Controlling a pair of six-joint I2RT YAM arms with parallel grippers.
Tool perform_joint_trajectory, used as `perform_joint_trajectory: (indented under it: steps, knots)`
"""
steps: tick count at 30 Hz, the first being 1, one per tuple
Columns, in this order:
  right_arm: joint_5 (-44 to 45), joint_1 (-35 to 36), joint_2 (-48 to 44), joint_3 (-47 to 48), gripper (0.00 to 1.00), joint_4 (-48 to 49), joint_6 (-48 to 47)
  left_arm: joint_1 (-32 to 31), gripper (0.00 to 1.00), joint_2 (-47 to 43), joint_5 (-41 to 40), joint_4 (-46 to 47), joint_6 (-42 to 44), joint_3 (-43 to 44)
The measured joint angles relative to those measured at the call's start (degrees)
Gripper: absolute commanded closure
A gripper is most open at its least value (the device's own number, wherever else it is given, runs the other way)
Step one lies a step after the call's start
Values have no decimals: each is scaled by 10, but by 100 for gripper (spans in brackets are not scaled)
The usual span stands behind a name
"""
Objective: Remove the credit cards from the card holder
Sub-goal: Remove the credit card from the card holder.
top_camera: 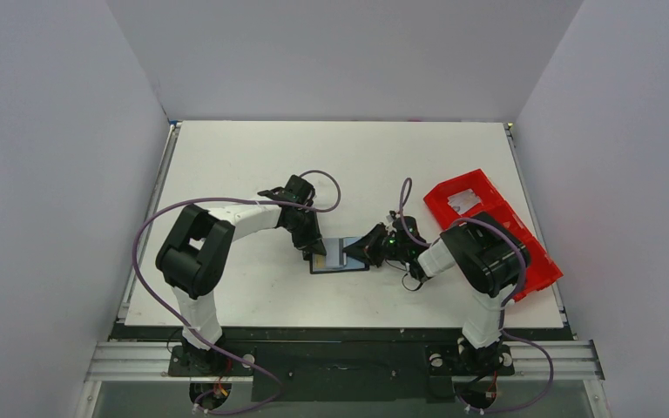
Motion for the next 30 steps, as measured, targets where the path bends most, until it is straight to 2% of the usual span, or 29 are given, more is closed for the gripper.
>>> perform_joint_trajectory:
  steps: [14,22,30]
  knots:
    - [-1,-8,0,-2,100,-6,-22,2,100,0,1,0,-6,-2]
    - [-7,-19,-1,-5,82,-4,-23,2,100,0,1,0,-6,-2]
    - [-9,-22,-2,-5,81,4,-22,3,100,1,2,0,-6,-2]
